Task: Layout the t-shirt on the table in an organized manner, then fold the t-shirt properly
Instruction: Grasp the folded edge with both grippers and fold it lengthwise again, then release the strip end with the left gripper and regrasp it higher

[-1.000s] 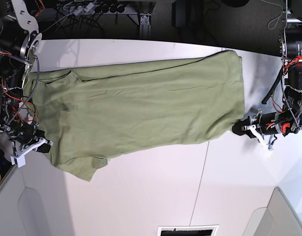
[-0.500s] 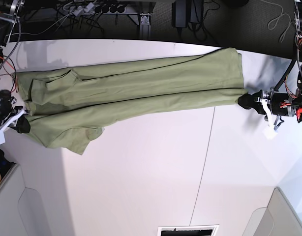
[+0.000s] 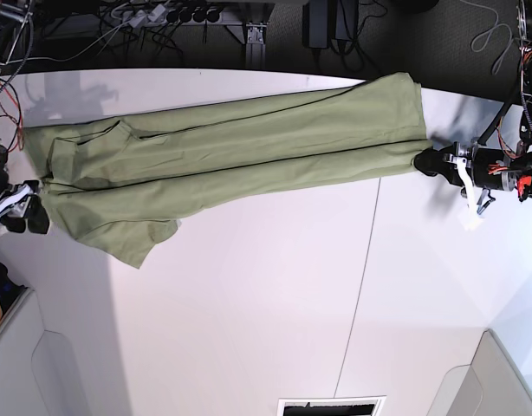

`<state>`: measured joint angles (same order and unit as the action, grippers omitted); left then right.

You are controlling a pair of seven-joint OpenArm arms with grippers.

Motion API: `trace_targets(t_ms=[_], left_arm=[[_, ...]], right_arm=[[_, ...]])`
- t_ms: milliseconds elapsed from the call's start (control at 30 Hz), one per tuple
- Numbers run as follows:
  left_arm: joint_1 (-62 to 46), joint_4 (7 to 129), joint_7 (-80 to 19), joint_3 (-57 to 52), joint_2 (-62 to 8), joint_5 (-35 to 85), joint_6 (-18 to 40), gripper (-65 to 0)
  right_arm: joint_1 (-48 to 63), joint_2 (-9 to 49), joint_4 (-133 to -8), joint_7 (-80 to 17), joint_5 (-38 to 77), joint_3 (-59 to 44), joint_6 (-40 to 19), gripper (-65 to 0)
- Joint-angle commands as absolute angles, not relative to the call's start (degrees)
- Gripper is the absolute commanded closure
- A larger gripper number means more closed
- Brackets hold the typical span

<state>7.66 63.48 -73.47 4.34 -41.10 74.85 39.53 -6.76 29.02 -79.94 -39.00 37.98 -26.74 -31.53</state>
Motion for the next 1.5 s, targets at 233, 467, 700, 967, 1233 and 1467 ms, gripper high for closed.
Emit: trace_targets(t_ms=[233,467,700,967,1233,1467], left_arm=[[8.69,64.23,-73.12,3.95,-42.52,75.61,40.00,0.0],[8.69,64.23,-73.12,3.95,-42.54,75.64,40.00,-0.1],[8.71,64.23,-73.10,3.95,-42.52,75.61,40.00,-2.0],[8.71,64.23,-73.12,3.95,-42.54,75.59,40.00,-2.0],[8.69,64.23,-73.12,3.95,-42.54,75.61,40.00,-2.1],[8.69,64.23,-73.12,3.95,-42.54,75.24,40.00,-3.4]], right_arm=[[-16.60,27.18,-76.84,-34.61,31.29,-22.20,-29.23,-33.5],[-25.12,24.73,-60.05,-28.75,22.41,-7.88,-26.37,-33.5],[-25.85,22.17,-56.99,-28.99,22.48,-0.86,-27.75,-25.0],[-25.82,21.08,-62.11,-36.05,24.23,-1.61,-27.79,0.0],[-18.59,22.11,-78.32,-47.92,32.25,-13.30,-27.94,0.0],[-3.99,23.59,-90.02,-49.15,39.57,-23.22,-30.11,0.0]])
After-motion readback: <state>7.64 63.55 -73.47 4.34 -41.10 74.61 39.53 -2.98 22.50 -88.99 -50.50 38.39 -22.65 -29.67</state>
